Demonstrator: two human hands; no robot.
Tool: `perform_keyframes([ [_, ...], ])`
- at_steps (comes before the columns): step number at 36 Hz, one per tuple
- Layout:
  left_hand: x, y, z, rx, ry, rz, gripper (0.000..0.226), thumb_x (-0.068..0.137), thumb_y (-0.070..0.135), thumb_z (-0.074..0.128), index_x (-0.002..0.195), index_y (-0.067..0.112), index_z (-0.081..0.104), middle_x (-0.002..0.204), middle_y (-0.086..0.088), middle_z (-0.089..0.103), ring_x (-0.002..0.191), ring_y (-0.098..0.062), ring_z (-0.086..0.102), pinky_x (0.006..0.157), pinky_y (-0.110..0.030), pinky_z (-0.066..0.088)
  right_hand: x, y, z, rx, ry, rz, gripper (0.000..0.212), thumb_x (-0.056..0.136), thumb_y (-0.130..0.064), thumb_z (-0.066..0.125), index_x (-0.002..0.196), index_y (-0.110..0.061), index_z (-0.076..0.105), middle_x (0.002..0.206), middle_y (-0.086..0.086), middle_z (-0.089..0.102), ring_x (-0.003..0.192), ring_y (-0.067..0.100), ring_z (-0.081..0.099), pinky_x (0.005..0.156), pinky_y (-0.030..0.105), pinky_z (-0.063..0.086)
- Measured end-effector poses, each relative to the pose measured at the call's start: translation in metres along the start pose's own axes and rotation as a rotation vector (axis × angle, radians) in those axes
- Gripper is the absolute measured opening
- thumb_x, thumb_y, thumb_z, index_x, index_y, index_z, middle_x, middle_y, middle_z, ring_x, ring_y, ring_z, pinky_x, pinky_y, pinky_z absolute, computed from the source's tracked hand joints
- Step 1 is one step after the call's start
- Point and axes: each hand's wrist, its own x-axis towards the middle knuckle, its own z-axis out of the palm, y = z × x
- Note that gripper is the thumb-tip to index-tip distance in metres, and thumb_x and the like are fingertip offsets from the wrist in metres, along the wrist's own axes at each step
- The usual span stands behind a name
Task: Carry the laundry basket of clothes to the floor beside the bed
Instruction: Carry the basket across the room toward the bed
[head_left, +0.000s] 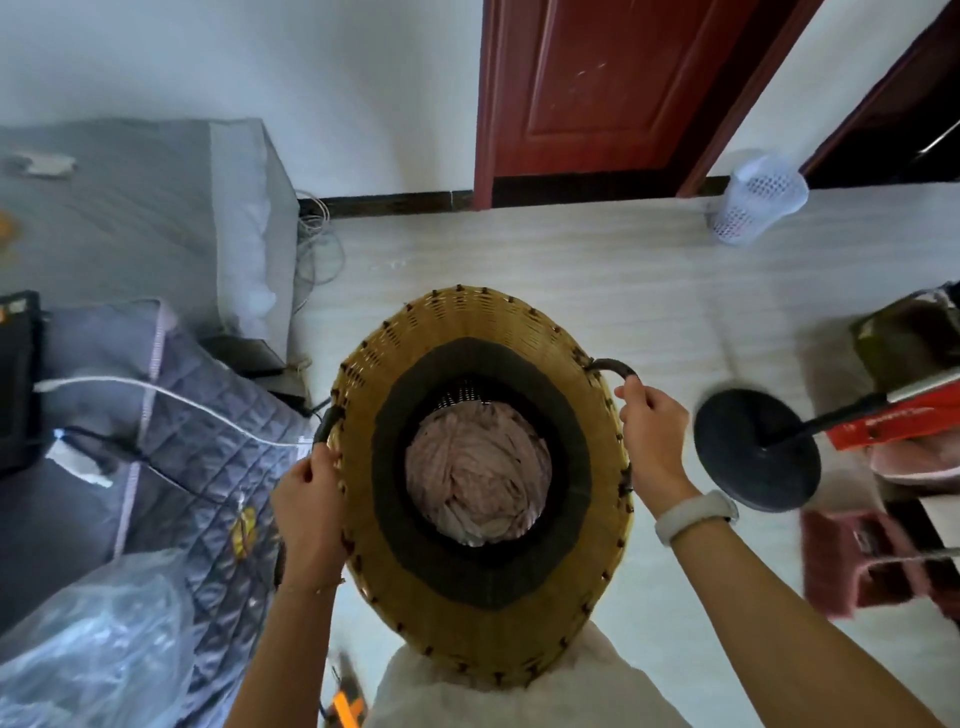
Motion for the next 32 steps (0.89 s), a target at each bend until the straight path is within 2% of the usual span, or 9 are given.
perform_keyframes([
  [3, 0.045, 0.018, 0.012, -0.015, -0.003, -0.043, 0.036, 0.092, 0.027, 0.04, 0.06, 0.016, 0.052, 0.062, -0.008, 0.047, 0.065, -0.022, 0.042, 0.06, -0.034, 0.034, 0.029, -0.024, 0.038, -0.015, -0.014, -0.016, 0.047, 0.09, -0.029, 0.045, 0.087, 0.017, 0.054, 0.066, 0.014, 0.042, 0.061, 0.026, 0.035, 0.061, 0.037, 0.032],
  [6, 0.097, 0.037, 0.022, -0.03, 0.018, -0.088, 0.034, 0.089, 0.026, 0.042, 0.06, 0.013, 0.054, 0.064, -0.012, 0.05, 0.066, -0.025, 0.044, 0.064, -0.038, 0.035, 0.055, -0.049, 0.076, -0.036, -0.018, -0.015, 0.044, 0.091, -0.028, 0.044, 0.085, 0.014, 0.057, 0.061, 0.012, 0.041, 0.06, 0.024, 0.037, 0.062, 0.036, 0.034],
  [9, 0.145, 0.058, 0.031, -0.001, 0.016, -0.087, 0.036, 0.087, 0.027, 0.043, 0.069, 0.002, 0.06, 0.068, -0.018, 0.054, 0.067, -0.026, 0.046, 0.064, -0.04, 0.036, 0.082, -0.073, 0.111, -0.036, -0.018, -0.007, 0.043, 0.09, -0.027, 0.045, 0.084, 0.014, 0.058, 0.062, 0.012, 0.042, 0.059, 0.024, 0.036, 0.06, 0.036, 0.033],
  [13, 0.197, 0.09, 0.044, 0.015, 0.001, -0.087, 0.037, 0.088, 0.025, 0.042, 0.067, 0.0, 0.057, 0.061, -0.013, 0.049, 0.063, -0.023, 0.043, 0.062, -0.037, 0.035, 0.114, -0.102, 0.15, -0.035, -0.021, 0.009, 0.039, 0.091, -0.026, 0.045, 0.08, 0.007, 0.061, 0.056, 0.006, 0.042, 0.054, 0.018, 0.036, 0.058, 0.034, 0.034],
  [19, 0.262, 0.134, 0.076, 0.002, -0.021, -0.095, 0.034, 0.09, 0.024, 0.042, 0.064, 0.005, 0.054, 0.059, -0.01, 0.043, 0.057, -0.019, 0.036, 0.056, -0.034, 0.03, 0.164, -0.135, 0.193, -0.033, -0.014, 0.021, 0.034, 0.092, -0.027, 0.043, 0.063, -0.017, 0.057, 0.058, 0.005, 0.045, 0.056, 0.016, 0.039, 0.056, 0.031, 0.036],
  [24, 0.317, 0.168, 0.114, -0.012, 0.002, -0.134, 0.034, 0.089, 0.029, 0.043, 0.064, 0.012, 0.059, 0.062, -0.012, 0.047, 0.065, -0.026, 0.041, 0.064, -0.039, 0.035, 0.226, -0.163, 0.232, -0.045, -0.018, 0.003, 0.041, 0.092, -0.026, 0.043, 0.081, 0.009, 0.061, 0.056, 0.007, 0.043, 0.056, 0.018, 0.038, 0.061, 0.035, 0.036],
  [28, 0.356, 0.201, 0.147, -0.009, 0.026, -0.137, 0.035, 0.091, 0.028, 0.041, 0.059, 0.019, 0.051, 0.068, -0.009, 0.052, 0.07, -0.023, 0.048, 0.073, -0.041, 0.042, 0.285, -0.193, 0.262, -0.052, -0.054, -0.023, 0.041, 0.091, -0.024, 0.044, 0.081, 0.011, 0.06, 0.055, 0.007, 0.043, 0.056, 0.019, 0.037, 0.062, 0.035, 0.035],
  [32, 0.393, 0.234, 0.177, -0.032, 0.091, -0.145, 0.037, 0.092, 0.027, 0.041, 0.057, 0.018, 0.051, 0.063, -0.007, 0.049, 0.067, -0.023, 0.046, 0.068, -0.035, 0.04, 0.346, -0.229, 0.295, -0.057, -0.113, -0.044, 0.043, 0.091, -0.024, 0.045, 0.085, 0.016, 0.059, 0.055, 0.01, 0.04, 0.055, 0.021, 0.033, 0.058, 0.034, 0.031],
])
